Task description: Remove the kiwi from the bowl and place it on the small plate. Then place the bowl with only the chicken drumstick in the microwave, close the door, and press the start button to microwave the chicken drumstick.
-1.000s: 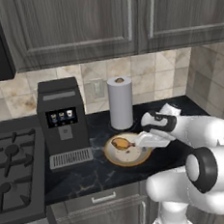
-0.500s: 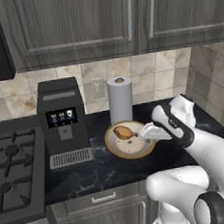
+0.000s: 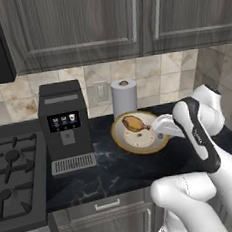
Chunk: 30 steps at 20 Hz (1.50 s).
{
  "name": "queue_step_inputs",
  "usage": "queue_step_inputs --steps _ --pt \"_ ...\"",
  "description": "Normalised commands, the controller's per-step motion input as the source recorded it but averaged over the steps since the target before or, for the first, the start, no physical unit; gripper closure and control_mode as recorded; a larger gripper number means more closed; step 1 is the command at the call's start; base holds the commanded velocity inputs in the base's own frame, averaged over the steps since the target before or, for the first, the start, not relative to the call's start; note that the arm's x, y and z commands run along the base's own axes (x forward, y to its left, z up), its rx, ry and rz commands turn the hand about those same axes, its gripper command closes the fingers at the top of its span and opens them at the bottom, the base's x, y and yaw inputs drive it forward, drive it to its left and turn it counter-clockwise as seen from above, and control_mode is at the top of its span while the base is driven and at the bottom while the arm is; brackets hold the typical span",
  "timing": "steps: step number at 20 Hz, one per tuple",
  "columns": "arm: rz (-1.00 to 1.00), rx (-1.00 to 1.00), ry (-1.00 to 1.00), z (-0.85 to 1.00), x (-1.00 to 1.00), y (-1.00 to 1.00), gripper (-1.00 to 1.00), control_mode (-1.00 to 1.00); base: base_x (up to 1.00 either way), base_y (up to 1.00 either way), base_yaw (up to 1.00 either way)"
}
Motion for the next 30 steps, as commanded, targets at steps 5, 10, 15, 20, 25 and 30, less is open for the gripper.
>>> queue_step_inputs --steps 5,10,15,20,25,30 --pt "-0.12 0.12 0.0 0.3 -0.76 -0.32 1.0 -1.0 0.0 0.0 0.0" --pt "-0.11 0.06 -0.02 0.01 -0.61 -0.1 1.0 -1.0 0.0 0.0 0.0" --pt "-0.01 0.01 -0.02 0.0 -0.21 0.0 1.0 -1.0 0.0 0.0 0.0" --pt "0.0 -0.01 0.0 0.0 -0.12 0.33 1.0 1.0 -0.14 0.4 0.0" --pt "0.0 0.0 0.0 0.0 0.0 0.0 1.0 1.0 -0.53 1.0 0.0" --pt "0.0 0.0 0.0 0.0 0.0 0.0 1.0 1.0 -0.63 1.0 0.0"
